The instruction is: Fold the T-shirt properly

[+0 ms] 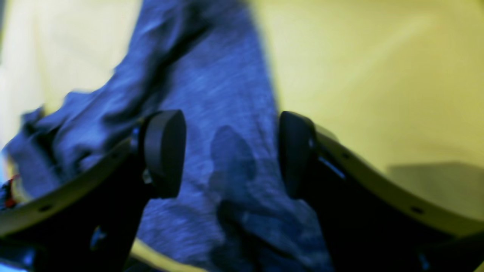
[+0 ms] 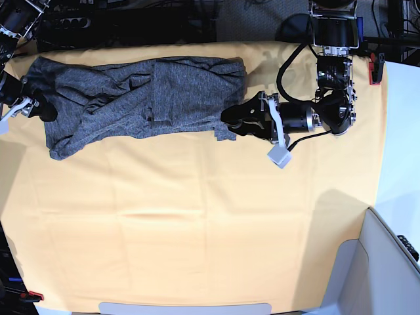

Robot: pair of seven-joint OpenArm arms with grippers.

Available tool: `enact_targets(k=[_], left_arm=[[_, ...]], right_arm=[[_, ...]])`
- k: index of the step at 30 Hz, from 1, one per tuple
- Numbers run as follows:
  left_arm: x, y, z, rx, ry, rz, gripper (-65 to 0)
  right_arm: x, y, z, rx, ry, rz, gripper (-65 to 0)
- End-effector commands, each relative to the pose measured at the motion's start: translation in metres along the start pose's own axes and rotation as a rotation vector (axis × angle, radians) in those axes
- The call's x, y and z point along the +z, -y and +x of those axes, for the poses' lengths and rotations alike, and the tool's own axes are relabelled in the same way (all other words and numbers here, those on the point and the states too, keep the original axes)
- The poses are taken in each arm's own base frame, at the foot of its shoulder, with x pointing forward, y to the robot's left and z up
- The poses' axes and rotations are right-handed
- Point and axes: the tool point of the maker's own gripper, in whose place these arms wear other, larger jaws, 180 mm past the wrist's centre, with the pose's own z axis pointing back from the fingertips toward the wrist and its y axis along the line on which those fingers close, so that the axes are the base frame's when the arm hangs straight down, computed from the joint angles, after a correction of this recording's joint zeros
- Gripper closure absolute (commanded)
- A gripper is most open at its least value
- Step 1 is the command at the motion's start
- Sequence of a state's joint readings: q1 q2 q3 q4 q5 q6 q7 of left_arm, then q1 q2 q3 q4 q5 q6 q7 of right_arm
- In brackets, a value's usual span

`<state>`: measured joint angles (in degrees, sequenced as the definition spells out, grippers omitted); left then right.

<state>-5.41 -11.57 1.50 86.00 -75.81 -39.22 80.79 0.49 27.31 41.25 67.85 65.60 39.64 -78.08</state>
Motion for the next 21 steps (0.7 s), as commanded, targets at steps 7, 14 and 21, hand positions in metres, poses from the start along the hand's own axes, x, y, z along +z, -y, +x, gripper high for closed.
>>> enact_targets(k=[7,14,21], left_arm=[[0.004,0.004,0.008,-0.013,0.034,-0.013,-26.7],[0.004,0.004,0.005,-0.006,0.031,-0.013,-26.7],[0.004,0.004,0.005,-0.006,0.031,-0.013,-26.7]], right_arm=[[0.004,-0.008,0.018,0.02,0.054,0.034,-37.8],[0.008,0.024,0.01,0.066,0.0,-0.142,-37.8],[0.007,0.024,0.008,0.064,-0.005,-0.143,-37.8]])
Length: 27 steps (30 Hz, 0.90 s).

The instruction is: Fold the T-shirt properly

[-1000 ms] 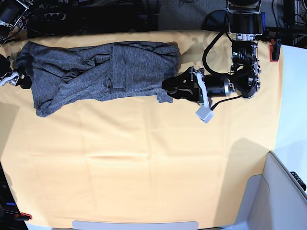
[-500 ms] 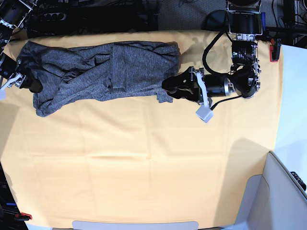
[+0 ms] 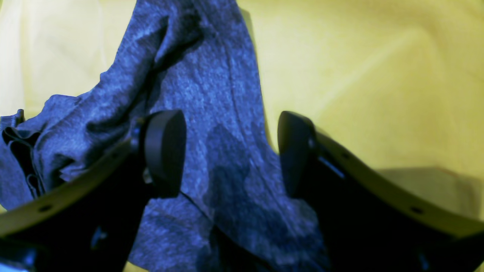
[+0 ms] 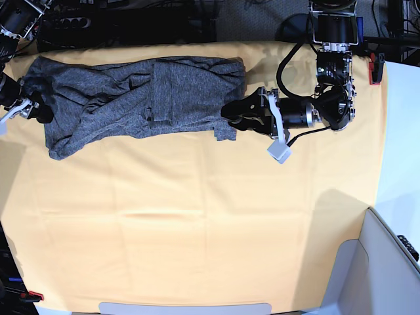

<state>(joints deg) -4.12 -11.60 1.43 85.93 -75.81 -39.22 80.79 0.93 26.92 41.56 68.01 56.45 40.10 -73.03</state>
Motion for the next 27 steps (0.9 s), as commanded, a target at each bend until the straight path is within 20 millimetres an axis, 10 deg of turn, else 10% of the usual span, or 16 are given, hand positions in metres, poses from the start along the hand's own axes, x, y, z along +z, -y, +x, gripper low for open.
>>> enact_targets(k=[1,18,25,27], left_arm=[[0.004,0.004,0.014,-0.027,0.04,-0.013,-26.7],[0.004,0.004,0.014,-0.027,0.04,-0.013,-26.7],[0.004,0.004,0.015,-0.027,0.041,-0.012,-26.7],[0.004,0.004,0.015,-0.027,0.041,-0.012,-26.7]], right_arm=[[0.005,0.005,0.005,0.022,-0.008,-0.029,-37.8],[-0.034,-0.031,-0.033,0.043,-0.123,0.067,-37.4],[-0.037,-0.035,-0.037,0.062,-0.148,0.07,0.0],[-0.04,-0.038,-0.038,0.099,-0.17,0.061,0.0]])
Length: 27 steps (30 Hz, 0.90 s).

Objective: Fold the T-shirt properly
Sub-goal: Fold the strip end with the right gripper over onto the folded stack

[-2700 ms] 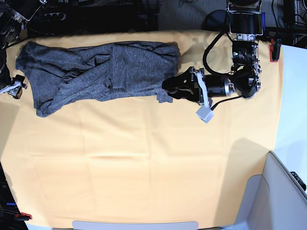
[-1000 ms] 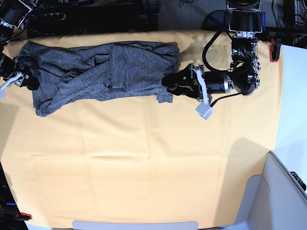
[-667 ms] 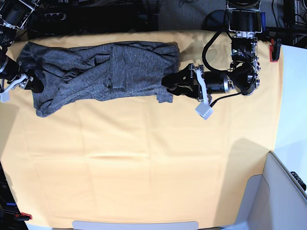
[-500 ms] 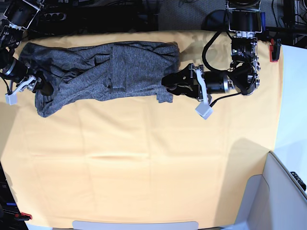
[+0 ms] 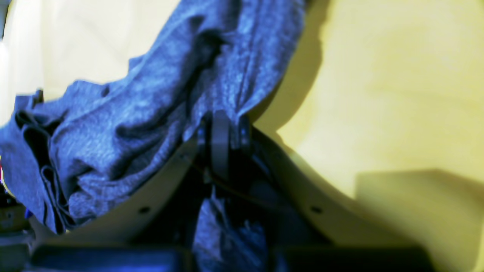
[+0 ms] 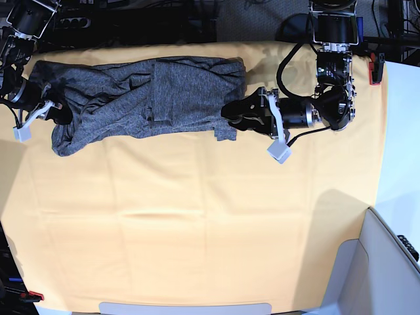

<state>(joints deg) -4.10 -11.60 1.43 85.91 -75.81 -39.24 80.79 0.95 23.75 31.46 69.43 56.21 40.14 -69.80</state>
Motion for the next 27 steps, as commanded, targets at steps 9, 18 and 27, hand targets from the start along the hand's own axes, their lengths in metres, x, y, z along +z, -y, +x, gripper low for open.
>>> enact_targets(k=[9,18,27], left_arm=[[0.014,-0.002,0.016,-0.033,0.039,0.013,-26.7],[0.057,-0.026,0.035,-0.024,0.142,0.12,-26.7],[0.114,-0.049,0.05,-0.04,0.211,0.258,-26.7]], right_arm=[[0.013,-0.069,0.02,0.379,0.006,-0.084,0.0],[-0.015,-0.19,0.007,0.643,0.037,0.062,0.0],[-0.065,-0.285,-0.051,0.83,-0.093,0.194,0.0]])
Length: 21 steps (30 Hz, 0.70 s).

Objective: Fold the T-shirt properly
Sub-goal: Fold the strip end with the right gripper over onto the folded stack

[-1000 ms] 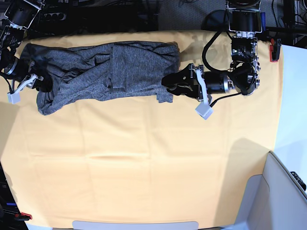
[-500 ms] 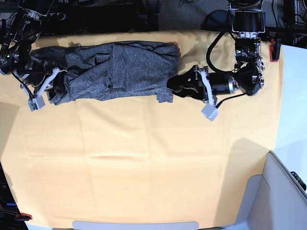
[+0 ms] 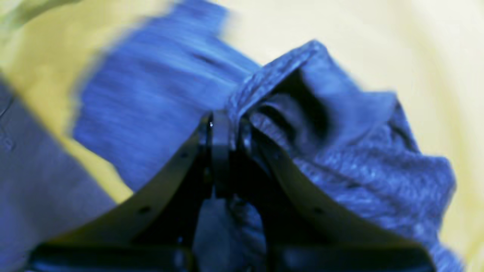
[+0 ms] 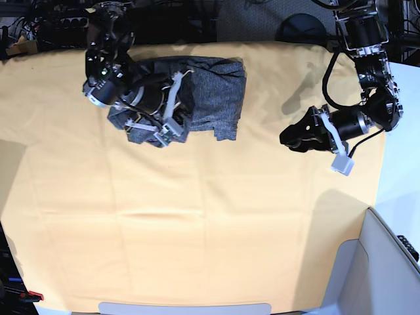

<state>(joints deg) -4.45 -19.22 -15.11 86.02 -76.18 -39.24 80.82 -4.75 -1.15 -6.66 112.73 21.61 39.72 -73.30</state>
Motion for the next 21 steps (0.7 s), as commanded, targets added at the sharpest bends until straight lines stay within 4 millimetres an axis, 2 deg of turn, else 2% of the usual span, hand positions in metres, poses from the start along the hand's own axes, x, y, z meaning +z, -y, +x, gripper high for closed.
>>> enact_targets(k=[1,6,13,18,21], left_arm=[[0.008,0.002,0.019,-0.038,0.052,-0.004,-26.7],[0.011,0.0,0.02,-0.041,0.056,0.005,-26.7],[0.011,0.001,0.02,-0.042,0.057,0.003,-26.7],[0.011,0.001,0.021,-0.043,0.058,0.003,-26.7],[0.011,0.001,0.021,-0.044,0.058,0.003,-26.7]], right_arm=[[0.001,-0.005,0.015,0.037,0.04,0.003,0.0],[-0.007,-0.031,0.034,0.082,0.091,0.055,0.0],[-0.01,-0.028,0.036,0.093,0.075,0.017,0.0],[-0.013,-0.033,0.044,0.079,0.092,0.025,0.0],[-0.016,-0.034,0.041,0.073,0.082,0.032,0.0]])
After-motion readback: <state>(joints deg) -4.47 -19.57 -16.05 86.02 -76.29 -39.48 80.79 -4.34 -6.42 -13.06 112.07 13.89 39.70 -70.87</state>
